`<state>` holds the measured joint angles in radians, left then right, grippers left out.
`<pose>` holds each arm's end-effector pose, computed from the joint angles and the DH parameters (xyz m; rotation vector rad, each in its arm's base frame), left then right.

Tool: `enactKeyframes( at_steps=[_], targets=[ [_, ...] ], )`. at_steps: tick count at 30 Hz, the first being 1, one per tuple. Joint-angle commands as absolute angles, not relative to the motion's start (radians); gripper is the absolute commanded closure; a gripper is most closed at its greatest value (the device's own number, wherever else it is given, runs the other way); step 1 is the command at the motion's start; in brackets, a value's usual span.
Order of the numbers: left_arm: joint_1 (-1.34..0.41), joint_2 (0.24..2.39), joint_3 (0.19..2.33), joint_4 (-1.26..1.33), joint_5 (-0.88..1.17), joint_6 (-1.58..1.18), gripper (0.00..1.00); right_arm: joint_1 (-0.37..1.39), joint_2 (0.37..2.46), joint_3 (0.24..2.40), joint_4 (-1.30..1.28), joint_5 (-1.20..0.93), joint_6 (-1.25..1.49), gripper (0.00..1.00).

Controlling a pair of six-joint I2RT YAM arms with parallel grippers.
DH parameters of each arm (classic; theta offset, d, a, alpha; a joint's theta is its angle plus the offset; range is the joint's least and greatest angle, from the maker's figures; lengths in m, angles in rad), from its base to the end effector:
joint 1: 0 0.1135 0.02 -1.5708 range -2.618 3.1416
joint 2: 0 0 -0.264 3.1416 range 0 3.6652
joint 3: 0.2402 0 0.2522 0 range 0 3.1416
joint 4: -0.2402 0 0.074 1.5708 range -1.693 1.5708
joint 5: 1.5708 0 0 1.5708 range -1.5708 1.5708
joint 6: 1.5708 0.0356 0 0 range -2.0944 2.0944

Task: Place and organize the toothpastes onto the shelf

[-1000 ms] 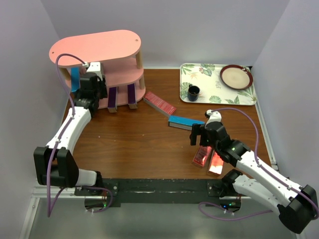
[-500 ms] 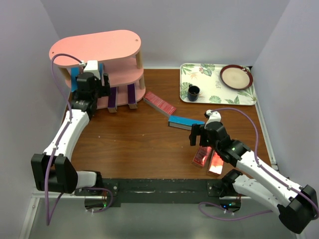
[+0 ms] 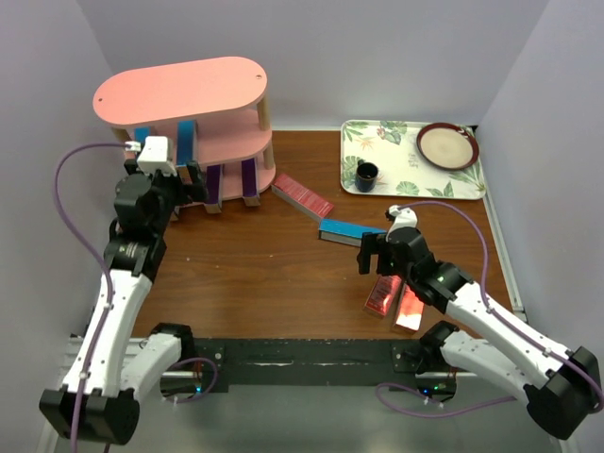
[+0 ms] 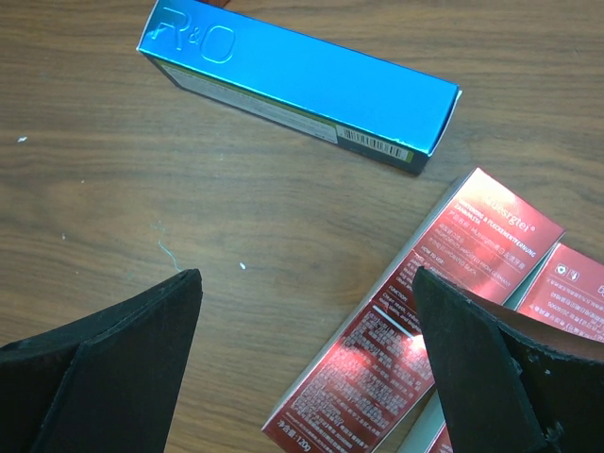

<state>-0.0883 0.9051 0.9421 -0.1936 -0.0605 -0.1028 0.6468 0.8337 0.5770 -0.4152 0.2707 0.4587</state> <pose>0.2071 -0.0162 0.3731 -0.0572 1.7270 -0.0888 0.1490 0.1006 0.2374 -0.0635 2.2304 0.3058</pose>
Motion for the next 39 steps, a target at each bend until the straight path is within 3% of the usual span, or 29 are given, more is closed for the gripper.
enactKeyframes(
  at_steps=[1, 6, 13, 19, 25, 39],
  targets=[
    [-0.178, 0.824, 0.879, -0.133, 0.089, -0.040, 0.00, 0.644, 0.868, 0.637, -0.422, 0.279, 0.451, 0.02],
    [-0.311, 0.755, 0.827, -0.107, 0.215, 0.057, 0.00, 0.643, 0.891, 0.663, -0.422, 0.281, 0.440, 0.02],
    [-0.371, 0.756, 0.756, -0.109, 0.416, 0.034, 0.00, 0.643, 1.009, 0.726, -0.448, 0.278, 0.408, 0.01],
    [-0.387, 0.721, 0.669, -0.106, 0.351, 0.018, 0.00, 0.563, 1.101, 0.791, -0.428, 0.290, 0.353, 0.01],
    [-0.387, 0.719, 0.638, -0.104, 0.215, 0.008, 0.00, 0.414, 1.213, 0.842, -0.370, 0.117, 0.301, 0.01],
    [-0.387, 0.721, 0.630, -0.117, 0.199, -0.023, 0.00, 0.295, 1.523, 1.022, -0.397, -0.149, 0.009, 0.01]
  ],
)
